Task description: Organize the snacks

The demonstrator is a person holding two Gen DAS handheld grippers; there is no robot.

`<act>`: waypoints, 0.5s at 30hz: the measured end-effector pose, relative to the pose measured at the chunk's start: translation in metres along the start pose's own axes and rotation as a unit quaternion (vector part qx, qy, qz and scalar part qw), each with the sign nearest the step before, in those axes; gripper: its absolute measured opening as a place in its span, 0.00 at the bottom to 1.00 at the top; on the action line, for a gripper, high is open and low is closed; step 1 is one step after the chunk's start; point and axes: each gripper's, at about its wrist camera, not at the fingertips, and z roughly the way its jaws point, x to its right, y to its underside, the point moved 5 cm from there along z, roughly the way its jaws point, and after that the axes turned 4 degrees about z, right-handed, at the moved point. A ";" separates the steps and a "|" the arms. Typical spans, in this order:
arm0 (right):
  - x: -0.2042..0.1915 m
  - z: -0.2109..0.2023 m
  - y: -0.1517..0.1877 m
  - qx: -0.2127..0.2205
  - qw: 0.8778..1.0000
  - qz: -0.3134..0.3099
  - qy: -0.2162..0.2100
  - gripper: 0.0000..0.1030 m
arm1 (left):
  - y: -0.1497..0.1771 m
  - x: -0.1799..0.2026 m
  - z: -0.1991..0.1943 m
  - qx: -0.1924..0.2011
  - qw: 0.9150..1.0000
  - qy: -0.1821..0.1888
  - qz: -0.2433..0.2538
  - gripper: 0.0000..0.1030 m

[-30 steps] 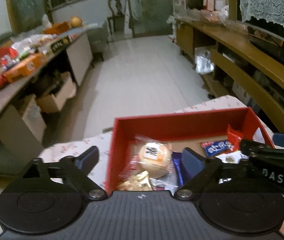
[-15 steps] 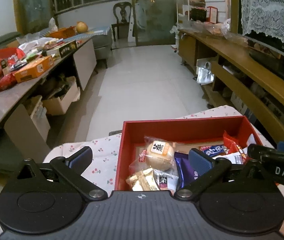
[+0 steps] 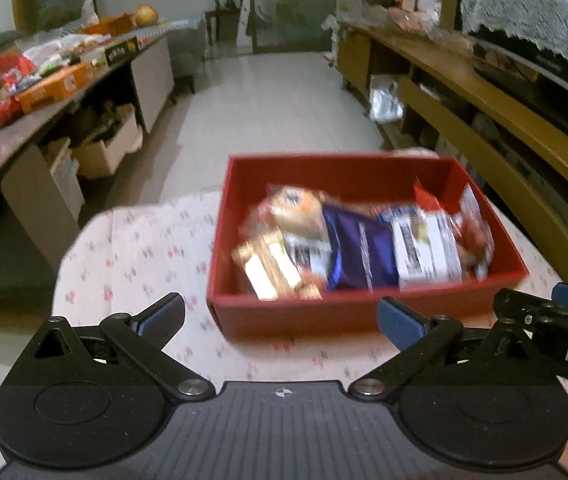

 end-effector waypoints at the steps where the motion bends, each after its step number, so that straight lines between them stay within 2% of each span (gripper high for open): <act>1: 0.001 -0.001 0.005 -0.006 1.000 0.000 0.002 0.79 | 0.005 0.002 -0.001 -0.006 1.000 0.003 0.003 1.00; 7: 0.006 -0.012 0.035 -0.026 1.000 -0.002 0.012 0.79 | 0.032 0.010 -0.011 -0.022 1.000 0.009 0.016 1.00; 15: 0.007 -0.025 0.049 -0.026 1.000 0.001 0.007 0.79 | 0.048 0.016 -0.020 -0.027 0.999 0.017 0.023 1.00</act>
